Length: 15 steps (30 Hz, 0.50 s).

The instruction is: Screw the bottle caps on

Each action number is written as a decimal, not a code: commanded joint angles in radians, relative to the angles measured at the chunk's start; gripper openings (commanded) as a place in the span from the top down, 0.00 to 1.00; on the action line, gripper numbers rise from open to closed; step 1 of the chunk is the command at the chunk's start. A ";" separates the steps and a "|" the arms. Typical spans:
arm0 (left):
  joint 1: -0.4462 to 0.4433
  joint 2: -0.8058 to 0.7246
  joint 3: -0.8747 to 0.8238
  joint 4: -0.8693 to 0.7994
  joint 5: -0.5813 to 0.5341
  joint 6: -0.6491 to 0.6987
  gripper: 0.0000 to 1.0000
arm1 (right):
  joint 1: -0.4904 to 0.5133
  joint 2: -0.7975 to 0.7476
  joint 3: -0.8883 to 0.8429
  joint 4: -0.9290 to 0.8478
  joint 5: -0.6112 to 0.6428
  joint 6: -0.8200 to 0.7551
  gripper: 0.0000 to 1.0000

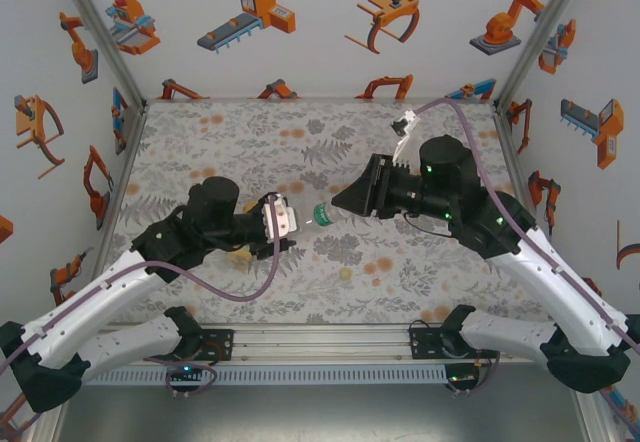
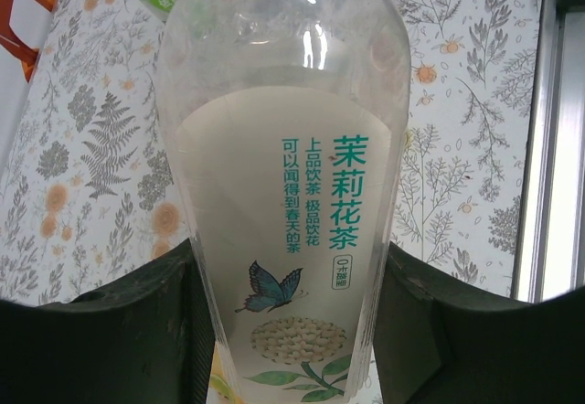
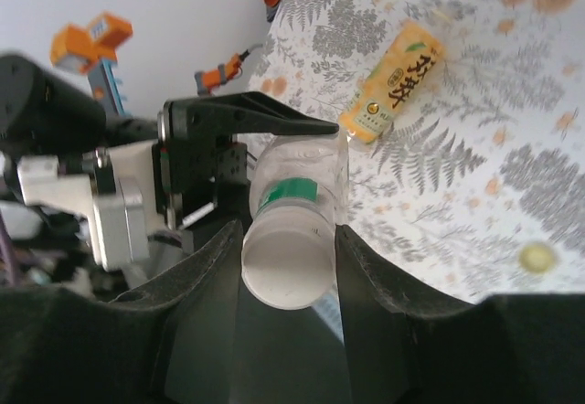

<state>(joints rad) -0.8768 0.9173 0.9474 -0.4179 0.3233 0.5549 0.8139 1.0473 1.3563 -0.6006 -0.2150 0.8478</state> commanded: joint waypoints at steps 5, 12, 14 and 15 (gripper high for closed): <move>-0.006 -0.003 0.007 0.095 -0.047 0.000 1.00 | 0.004 0.035 0.014 -0.112 0.060 0.260 0.78; -0.005 0.000 0.004 0.091 -0.034 0.000 1.00 | 0.004 0.062 0.050 -0.130 0.042 0.244 0.63; -0.005 -0.003 0.003 0.090 -0.039 -0.003 1.00 | 0.004 0.060 0.051 -0.130 0.040 0.245 0.59; -0.005 -0.003 0.002 0.090 -0.041 -0.003 1.00 | 0.003 0.058 0.051 -0.130 0.040 0.246 0.56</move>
<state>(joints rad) -0.8776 0.9188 0.9443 -0.4252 0.2806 0.5587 0.8093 1.0943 1.3895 -0.6724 -0.1379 1.0779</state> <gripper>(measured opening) 0.547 0.420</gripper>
